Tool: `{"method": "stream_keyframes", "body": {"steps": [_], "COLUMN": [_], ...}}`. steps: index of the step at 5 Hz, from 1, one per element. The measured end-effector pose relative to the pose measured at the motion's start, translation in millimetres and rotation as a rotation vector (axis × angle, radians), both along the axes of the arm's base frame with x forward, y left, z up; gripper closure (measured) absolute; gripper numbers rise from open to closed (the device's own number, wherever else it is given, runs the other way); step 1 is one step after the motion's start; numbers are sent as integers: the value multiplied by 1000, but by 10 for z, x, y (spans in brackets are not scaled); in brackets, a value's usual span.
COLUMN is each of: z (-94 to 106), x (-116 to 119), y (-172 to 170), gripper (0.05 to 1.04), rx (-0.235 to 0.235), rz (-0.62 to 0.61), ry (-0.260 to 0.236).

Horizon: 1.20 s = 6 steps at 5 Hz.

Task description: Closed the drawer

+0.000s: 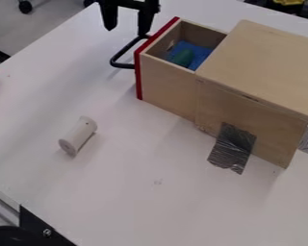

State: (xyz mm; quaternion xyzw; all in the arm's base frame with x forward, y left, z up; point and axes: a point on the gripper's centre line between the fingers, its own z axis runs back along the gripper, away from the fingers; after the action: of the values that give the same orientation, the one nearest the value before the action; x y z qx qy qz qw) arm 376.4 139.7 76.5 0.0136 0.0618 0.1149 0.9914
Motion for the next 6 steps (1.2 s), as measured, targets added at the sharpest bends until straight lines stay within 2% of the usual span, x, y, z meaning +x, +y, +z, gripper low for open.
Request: {"method": "stream_keyframes", "body": {"steps": [2,3,6], "z": [-88,-188,-248], "x": [43,-16,-146], "y": [-75,-157,-374], "gripper": [87,87,87], "rx": [-16,-30,-58], "rz": [-12,-32,-74], "ry": [17,45,47]}}
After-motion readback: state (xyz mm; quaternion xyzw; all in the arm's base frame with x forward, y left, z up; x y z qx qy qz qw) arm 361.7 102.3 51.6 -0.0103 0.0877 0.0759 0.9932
